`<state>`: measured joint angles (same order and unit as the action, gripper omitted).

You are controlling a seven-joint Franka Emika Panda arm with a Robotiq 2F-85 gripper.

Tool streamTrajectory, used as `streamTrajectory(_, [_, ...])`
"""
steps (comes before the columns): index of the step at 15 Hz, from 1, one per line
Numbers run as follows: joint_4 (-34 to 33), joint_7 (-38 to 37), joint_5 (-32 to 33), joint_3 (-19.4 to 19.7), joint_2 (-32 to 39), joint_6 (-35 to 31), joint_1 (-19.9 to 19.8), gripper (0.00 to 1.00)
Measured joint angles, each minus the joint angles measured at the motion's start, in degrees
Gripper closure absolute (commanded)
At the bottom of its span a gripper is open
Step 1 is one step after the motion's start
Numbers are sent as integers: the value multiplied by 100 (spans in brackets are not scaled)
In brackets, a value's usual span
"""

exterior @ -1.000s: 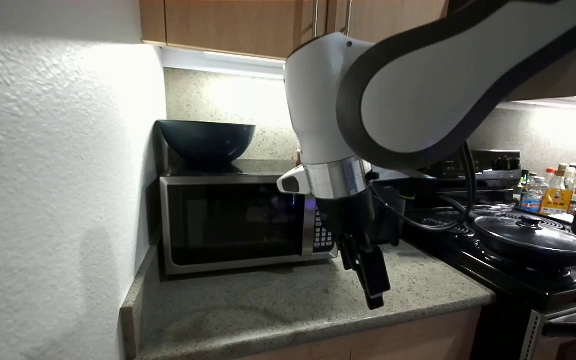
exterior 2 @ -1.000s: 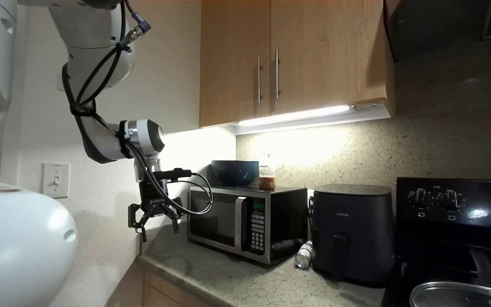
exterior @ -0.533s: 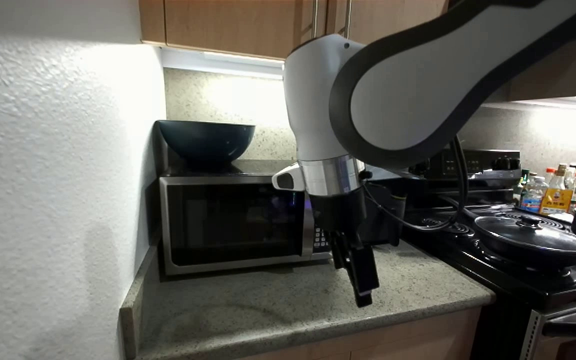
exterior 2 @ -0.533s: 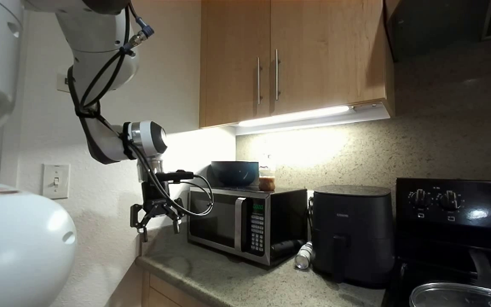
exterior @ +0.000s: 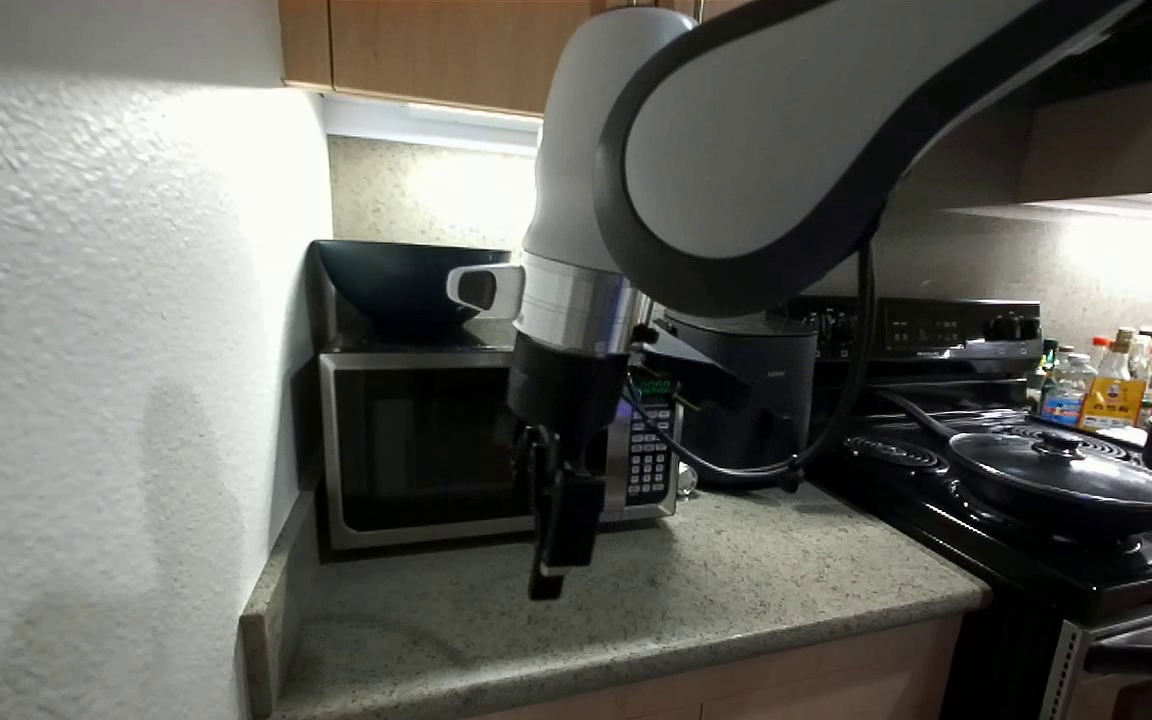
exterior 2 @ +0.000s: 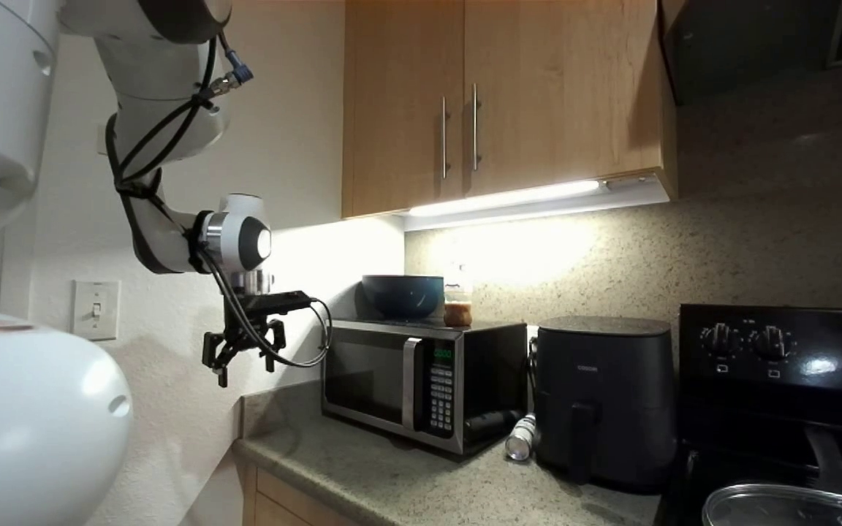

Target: Switch off the light from the wall switch

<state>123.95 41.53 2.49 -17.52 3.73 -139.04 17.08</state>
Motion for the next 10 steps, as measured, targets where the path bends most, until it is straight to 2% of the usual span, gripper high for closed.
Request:
streamTrajectory(2, [-15,227,-232,-97,39,-454,24,0])
streamTrajectory(10, [-31,226,-214,-194,127,-447,76,0])
